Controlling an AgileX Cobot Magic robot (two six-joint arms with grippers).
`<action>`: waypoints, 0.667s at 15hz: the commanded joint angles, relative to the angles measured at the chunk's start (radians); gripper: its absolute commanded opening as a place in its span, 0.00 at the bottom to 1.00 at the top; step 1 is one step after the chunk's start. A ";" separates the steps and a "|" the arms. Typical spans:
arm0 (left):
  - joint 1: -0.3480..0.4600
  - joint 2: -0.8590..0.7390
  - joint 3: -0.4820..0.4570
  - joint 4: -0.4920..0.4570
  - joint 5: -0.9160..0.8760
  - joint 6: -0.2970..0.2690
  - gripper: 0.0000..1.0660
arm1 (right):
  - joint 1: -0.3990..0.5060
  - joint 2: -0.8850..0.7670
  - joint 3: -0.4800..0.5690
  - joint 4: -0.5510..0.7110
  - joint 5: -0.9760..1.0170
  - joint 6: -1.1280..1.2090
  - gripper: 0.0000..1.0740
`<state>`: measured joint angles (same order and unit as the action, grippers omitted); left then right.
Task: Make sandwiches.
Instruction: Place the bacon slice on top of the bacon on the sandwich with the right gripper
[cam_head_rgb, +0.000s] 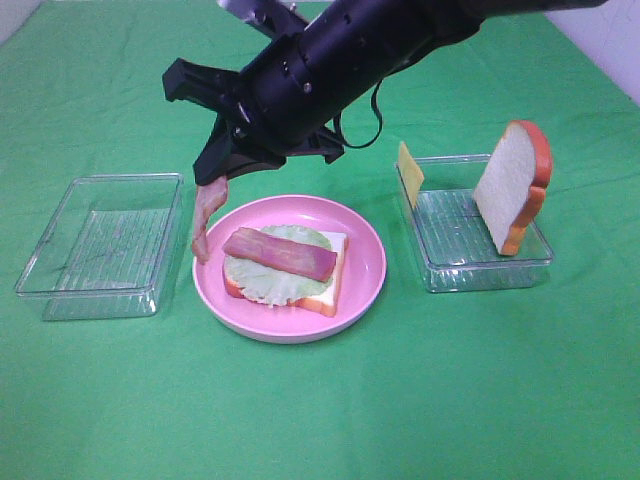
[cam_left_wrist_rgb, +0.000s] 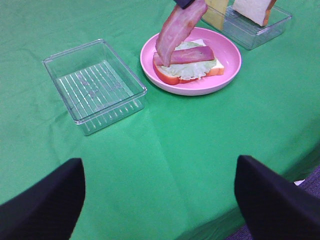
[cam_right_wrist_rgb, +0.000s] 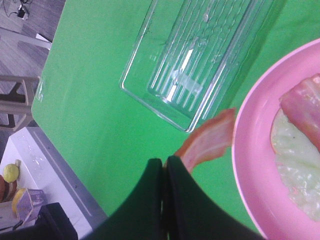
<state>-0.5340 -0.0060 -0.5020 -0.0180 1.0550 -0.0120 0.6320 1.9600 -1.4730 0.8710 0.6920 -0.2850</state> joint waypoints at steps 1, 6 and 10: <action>-0.002 -0.020 0.003 -0.007 -0.009 -0.001 0.73 | -0.006 0.066 -0.018 0.091 -0.040 -0.085 0.00; -0.002 -0.020 0.003 -0.006 -0.009 -0.001 0.73 | -0.087 0.137 -0.030 0.062 -0.036 -0.066 0.00; -0.002 -0.020 0.003 -0.006 -0.009 -0.001 0.73 | -0.121 0.136 -0.030 -0.122 -0.035 0.100 0.00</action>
<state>-0.5340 -0.0060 -0.5020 -0.0180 1.0550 -0.0120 0.5170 2.0960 -1.4930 0.7930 0.6540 -0.2230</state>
